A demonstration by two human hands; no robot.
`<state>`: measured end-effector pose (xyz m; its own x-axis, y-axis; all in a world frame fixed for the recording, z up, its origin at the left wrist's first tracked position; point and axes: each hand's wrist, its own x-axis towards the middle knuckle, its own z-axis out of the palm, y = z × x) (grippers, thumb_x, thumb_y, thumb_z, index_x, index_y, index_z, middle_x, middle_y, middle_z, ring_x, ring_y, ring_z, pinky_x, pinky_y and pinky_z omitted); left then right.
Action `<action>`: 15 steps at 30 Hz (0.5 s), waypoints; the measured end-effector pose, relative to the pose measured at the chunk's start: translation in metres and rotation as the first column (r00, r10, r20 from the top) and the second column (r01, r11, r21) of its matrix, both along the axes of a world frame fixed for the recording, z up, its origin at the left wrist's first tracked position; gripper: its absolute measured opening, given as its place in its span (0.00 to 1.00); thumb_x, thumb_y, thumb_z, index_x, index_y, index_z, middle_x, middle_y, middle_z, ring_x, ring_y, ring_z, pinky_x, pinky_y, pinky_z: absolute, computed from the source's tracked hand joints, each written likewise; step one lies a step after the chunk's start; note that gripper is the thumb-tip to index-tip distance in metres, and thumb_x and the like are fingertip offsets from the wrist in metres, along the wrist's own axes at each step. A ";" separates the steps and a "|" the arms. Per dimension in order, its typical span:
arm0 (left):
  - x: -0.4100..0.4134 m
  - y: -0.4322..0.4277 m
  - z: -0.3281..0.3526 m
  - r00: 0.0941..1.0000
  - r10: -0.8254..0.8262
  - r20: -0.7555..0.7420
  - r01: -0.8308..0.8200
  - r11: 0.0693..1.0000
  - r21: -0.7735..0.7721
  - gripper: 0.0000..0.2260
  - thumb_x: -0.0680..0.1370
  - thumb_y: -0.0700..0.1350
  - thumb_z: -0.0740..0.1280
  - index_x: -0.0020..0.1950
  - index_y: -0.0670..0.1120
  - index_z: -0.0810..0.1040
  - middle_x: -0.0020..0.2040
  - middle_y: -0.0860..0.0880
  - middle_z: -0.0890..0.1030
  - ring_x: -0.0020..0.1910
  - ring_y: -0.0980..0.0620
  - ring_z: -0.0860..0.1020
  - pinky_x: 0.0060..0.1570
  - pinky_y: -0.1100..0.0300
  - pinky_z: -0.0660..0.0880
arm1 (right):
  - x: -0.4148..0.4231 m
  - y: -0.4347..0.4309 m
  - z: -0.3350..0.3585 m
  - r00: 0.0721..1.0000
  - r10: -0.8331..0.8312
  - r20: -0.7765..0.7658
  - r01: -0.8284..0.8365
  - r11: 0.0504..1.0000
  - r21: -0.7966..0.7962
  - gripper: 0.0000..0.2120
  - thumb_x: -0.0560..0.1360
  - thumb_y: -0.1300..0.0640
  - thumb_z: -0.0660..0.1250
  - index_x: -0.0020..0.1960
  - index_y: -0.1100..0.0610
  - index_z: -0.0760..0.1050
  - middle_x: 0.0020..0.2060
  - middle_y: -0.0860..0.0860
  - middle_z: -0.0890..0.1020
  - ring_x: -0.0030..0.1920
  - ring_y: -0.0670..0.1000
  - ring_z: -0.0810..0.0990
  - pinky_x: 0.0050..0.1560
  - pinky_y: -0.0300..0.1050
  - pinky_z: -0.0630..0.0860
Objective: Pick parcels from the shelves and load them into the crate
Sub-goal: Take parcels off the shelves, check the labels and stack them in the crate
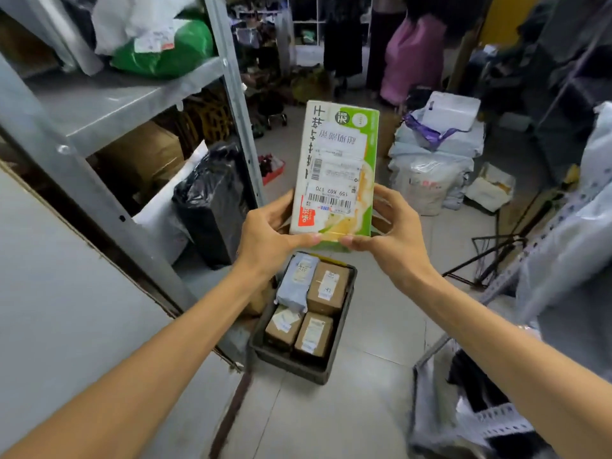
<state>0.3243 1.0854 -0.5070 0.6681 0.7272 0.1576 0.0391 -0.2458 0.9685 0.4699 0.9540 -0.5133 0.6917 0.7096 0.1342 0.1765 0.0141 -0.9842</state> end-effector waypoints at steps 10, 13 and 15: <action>0.030 0.113 -0.148 0.986 -0.098 -0.138 0.067 0.975 -0.212 0.37 0.62 0.29 0.78 0.70 0.41 0.72 0.50 0.65 0.82 0.53 0.63 0.81 0.47 0.68 0.78 | 0.018 0.101 -0.138 0.989 -0.077 -0.124 0.053 0.981 -0.188 0.46 0.58 0.68 0.81 0.72 0.50 0.69 0.57 0.43 0.82 0.57 0.42 0.80 0.53 0.41 0.80; 0.042 0.156 -0.211 0.972 -0.143 -0.186 0.082 0.950 -0.301 0.38 0.61 0.26 0.77 0.70 0.39 0.72 0.55 0.57 0.82 0.53 0.65 0.80 0.45 0.70 0.78 | 0.022 0.139 -0.204 0.976 -0.134 -0.171 0.085 0.960 -0.266 0.38 0.61 0.69 0.79 0.63 0.43 0.71 0.52 0.42 0.84 0.54 0.43 0.82 0.51 0.42 0.81; 0.046 0.171 -0.244 0.966 -0.164 -0.200 0.087 0.935 -0.345 0.39 0.61 0.25 0.76 0.70 0.41 0.72 0.60 0.51 0.80 0.54 0.65 0.79 0.45 0.68 0.78 | 0.022 0.153 -0.238 0.973 -0.167 -0.162 0.110 0.944 -0.312 0.36 0.61 0.70 0.78 0.60 0.42 0.73 0.47 0.36 0.84 0.49 0.40 0.83 0.44 0.35 0.80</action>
<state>0.3708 1.2559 -0.7507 0.7473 0.6195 -0.2403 0.2527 0.0696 0.9650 0.4918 1.1074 -0.7511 0.7782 0.5927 -0.2076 -0.0284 -0.2970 -0.9544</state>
